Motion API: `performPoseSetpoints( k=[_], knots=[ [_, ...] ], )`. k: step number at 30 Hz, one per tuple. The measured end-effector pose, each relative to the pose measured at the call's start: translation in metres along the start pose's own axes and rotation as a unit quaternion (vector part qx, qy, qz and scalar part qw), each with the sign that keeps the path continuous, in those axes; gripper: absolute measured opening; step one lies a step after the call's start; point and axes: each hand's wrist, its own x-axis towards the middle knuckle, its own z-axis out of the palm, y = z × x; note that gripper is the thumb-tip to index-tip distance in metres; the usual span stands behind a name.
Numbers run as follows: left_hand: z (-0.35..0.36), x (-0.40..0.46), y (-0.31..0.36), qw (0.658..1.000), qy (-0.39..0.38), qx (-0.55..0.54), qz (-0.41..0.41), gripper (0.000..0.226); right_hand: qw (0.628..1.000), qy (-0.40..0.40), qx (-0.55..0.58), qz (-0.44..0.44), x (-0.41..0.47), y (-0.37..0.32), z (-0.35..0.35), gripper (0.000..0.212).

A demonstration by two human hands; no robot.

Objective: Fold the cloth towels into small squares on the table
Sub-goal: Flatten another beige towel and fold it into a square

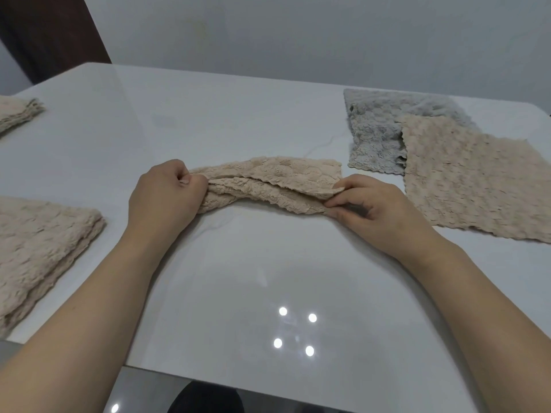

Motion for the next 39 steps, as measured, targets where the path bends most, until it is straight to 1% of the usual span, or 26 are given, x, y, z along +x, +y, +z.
performPoseSetpoints(
  k=[4,7,10,14,21,23,24,25,26,27,29,30,31,32,33,34,35,36,37,38,39],
  knots=[
    [-0.002,0.000,-0.002,1.000,-0.009,-0.016,-0.003,0.026,1.000,0.016,0.007,-0.001,-0.001,-0.003,0.002,0.008],
    [-0.001,-0.001,-0.001,1.000,-0.011,-0.021,-0.008,0.025,0.999,0.034,0.020,-0.009,-0.002,-0.003,0.000,0.011],
    [-0.001,0.000,0.000,1.000,-0.014,-0.021,-0.014,0.022,0.999,-0.003,0.038,0.007,-0.001,-0.004,-0.001,0.022],
    [0.000,0.000,0.000,1.000,-0.013,-0.013,-0.019,0.021,0.998,-0.053,0.034,0.027,-0.001,-0.006,-0.002,0.027],
    [-0.001,0.001,0.000,1.000,-0.013,-0.003,-0.019,0.020,0.997,-0.060,0.041,0.028,0.002,-0.003,0.000,0.010],
    [-0.002,-0.001,0.001,1.000,-0.009,-0.002,-0.008,0.019,0.997,-0.041,0.056,0.033,0.002,-0.004,0.001,0.009],
    [-0.003,-0.003,0.002,1.000,-0.010,-0.007,0.006,0.020,0.995,-0.021,0.085,0.051,0.001,-0.003,0.001,0.009],
    [-0.004,-0.006,0.003,0.999,-0.020,-0.020,0.025,0.021,0.986,-0.001,0.141,0.086,0.000,-0.001,0.000,0.010],
    [-0.006,-0.010,0.004,0.997,-0.038,-0.039,0.049,0.022,0.967,0.020,0.222,0.127,0.000,0.001,-0.002,0.011],
    [-0.008,-0.014,0.005,0.994,-0.060,-0.056,0.072,0.021,0.931,0.040,0.320,0.168,0.001,0.002,-0.005,0.013],
    [-0.008,-0.019,0.005,0.989,-0.084,-0.040,0.112,0.019,0.826,0.065,0.515,0.221,0.003,0.001,-0.010,0.009],
    [-0.008,-0.018,0.006,0.988,-0.070,0.004,0.134,0.017,0.786,0.071,0.567,0.234,0.004,0.001,-0.012,0.011],
    [-0.008,-0.018,0.008,0.984,-0.045,0.061,0.159,0.014,0.766,0.069,0.591,0.244,0.005,-0.002,-0.013,0.014],
    [-0.010,-0.018,0.014,0.978,-0.031,0.095,0.184,0.015,0.765,0.065,0.590,0.251,0.006,-0.003,-0.012,0.013],
    [-0.011,-0.019,0.025,0.972,-0.034,0.093,0.211,0.027,0.771,0.064,0.578,0.259,0.008,-0.005,-0.011,0.012],
    [-0.012,-0.019,0.040,0.968,-0.060,0.058,0.236,0.036,0.780,0.067,0.566,0.259,0.009,-0.005,-0.010,0.013],
    [-0.011,-0.020,0.057,0.964,-0.095,0.010,0.247,0.039,0.791,0.068,0.551,0.257,0.010,-0.005,-0.009,0.020],
    [-0.008,-0.021,0.073,0.959,-0.135,-0.034,0.247,0.038,0.811,0.074,0.522,0.254,0.009,-0.003,-0.007,0.021],
    [-0.003,-0.021,0.087,0.954,-0.172,-0.062,0.237,0.034,0.832,0.080,0.488,0.250,0.009,-0.001,-0.006,0.009],
    [0.004,-0.019,0.098,0.950,-0.200,-0.072,0.228,0.031,0.857,0.089,0.446,0.240,0.008,-0.001,-0.006,0.011],
    [0.011,-0.017,0.105,0.946,-0.222,-0.079,0.222,0.025,0.881,0.094,0.402,0.230,0.005,0.002,-0.006,0.019]
  ],
)
